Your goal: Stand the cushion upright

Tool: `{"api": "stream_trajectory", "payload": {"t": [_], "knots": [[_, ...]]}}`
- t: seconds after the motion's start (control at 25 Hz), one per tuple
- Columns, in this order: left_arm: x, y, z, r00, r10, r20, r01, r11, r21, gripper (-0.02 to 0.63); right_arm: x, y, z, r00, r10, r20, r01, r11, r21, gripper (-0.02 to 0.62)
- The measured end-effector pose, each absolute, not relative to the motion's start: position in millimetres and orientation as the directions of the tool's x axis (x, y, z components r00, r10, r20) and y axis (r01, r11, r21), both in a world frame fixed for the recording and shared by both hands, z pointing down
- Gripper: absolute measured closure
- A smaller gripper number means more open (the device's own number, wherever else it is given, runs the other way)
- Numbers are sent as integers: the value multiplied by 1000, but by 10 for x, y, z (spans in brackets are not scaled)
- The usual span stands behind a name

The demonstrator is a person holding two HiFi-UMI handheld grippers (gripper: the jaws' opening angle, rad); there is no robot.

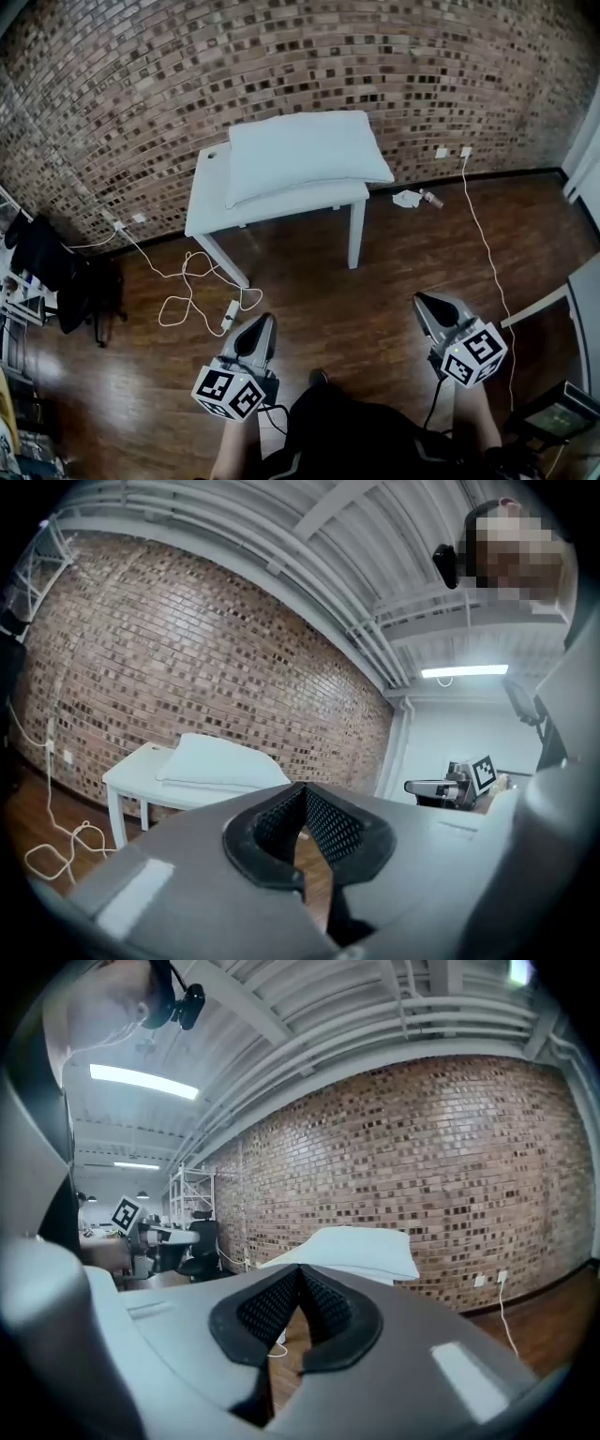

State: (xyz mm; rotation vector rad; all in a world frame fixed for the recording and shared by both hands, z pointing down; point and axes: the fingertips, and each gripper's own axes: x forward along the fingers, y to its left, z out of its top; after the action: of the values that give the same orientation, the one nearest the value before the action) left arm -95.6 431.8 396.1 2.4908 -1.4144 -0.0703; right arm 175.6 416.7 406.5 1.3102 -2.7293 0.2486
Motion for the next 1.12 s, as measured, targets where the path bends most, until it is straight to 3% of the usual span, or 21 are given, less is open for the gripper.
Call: {"api": "stream_trajectory", "payload": {"t": [0.2, 0.6, 0.88, 1.12], "knots": [[-1180, 3889, 4008, 555, -823, 117, -816, -513, 266, 601, 1509, 3779, 3977, -617, -775, 137, -785, 595, -171, 589], [-1444, 3256, 4224, 647, -754, 110, -738, -583, 340, 601, 1150, 3204, 3888, -533, -830, 164, -846, 524, -100, 589], [-1345, 2889, 4244, 666, -739, 102, -721, -602, 342, 601, 1069, 2832, 4004, -548, -808, 217, -831, 555, -29, 589], [-1228, 2497, 4234, 629, -766, 131, -762, -575, 297, 601, 1182, 2280, 4070, -580, -795, 178, -812, 582, -45, 589]]}}
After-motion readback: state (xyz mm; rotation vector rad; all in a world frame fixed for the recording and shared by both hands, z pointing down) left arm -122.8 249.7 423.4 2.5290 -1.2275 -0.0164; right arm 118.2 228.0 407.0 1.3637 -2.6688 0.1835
